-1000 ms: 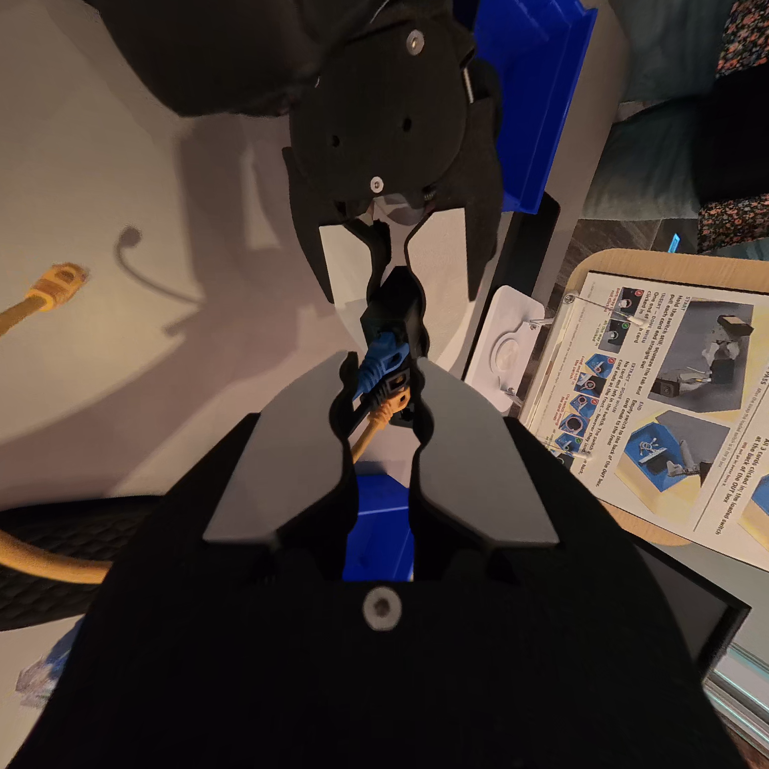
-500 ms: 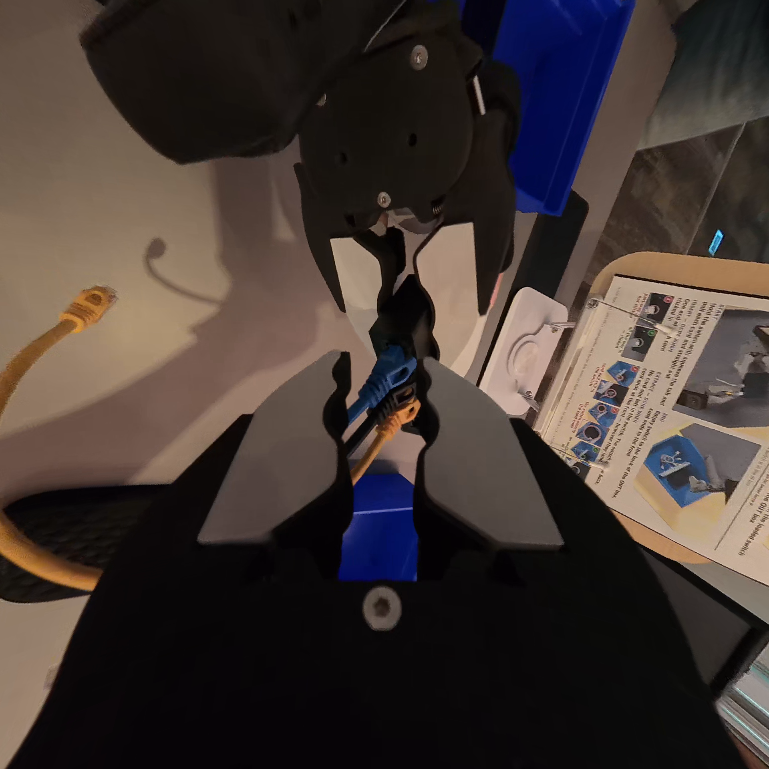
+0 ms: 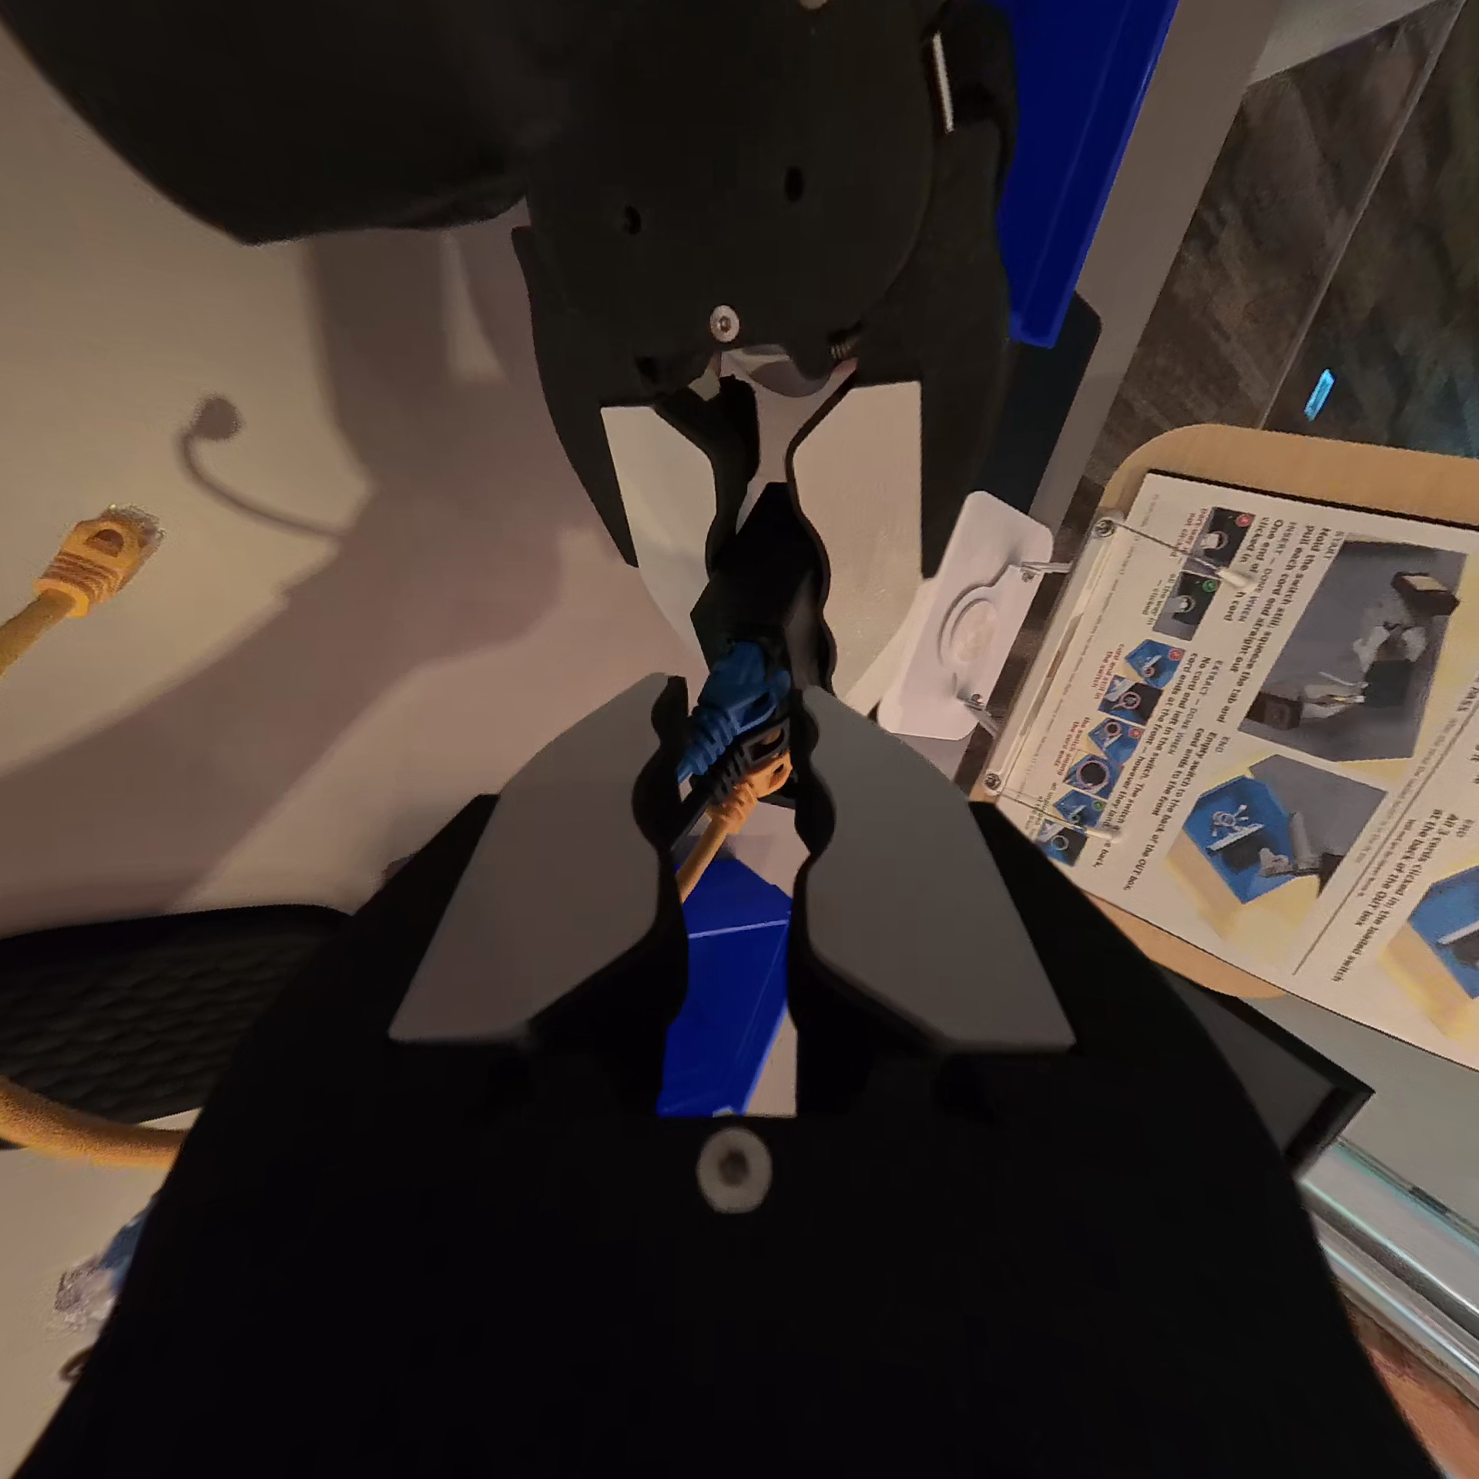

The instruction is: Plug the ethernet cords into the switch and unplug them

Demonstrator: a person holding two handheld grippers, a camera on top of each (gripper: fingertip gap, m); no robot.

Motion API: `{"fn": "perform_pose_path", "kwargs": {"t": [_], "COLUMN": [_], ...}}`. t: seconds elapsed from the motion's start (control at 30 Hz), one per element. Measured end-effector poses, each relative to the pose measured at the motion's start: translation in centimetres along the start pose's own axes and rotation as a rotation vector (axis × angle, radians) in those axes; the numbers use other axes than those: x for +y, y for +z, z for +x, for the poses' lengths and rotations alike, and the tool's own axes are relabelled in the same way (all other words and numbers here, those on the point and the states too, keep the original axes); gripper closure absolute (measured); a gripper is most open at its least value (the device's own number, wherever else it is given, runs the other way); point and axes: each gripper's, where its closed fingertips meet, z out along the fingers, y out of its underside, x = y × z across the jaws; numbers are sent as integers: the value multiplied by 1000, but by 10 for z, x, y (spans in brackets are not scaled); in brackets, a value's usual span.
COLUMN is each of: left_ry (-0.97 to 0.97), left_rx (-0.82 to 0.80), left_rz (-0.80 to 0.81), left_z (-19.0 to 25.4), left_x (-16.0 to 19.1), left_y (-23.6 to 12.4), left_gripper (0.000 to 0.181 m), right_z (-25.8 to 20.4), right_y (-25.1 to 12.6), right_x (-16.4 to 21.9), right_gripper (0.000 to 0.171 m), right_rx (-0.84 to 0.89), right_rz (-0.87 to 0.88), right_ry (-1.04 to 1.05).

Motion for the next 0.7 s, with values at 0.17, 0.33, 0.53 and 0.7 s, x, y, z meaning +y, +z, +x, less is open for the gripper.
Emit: {"fn": "perform_pose_path", "kwargs": {"t": [0.17,0.33,0.53,0.7], "left_ry": [-32,-29,-33,-36], "left_rx": [15,17,13,11], "left_rz": [17,20,30,31], "left_z": [1,2,1,0], "left_x": [-1,-2,-4,-5], "left_y": [0,1,0,-1], "left_gripper": [152,153,153,153], "right_z": [1,-1,-1,1], "right_y": [0,0,-1,-2], "right_x": [-1,-1,-2,-4], "right_gripper": [152,153,154,156], "right_rx": [27,35,17,10], "right_rz": [-1,6,26,37], "right_ry": [-41,-87,-93,-85]}}
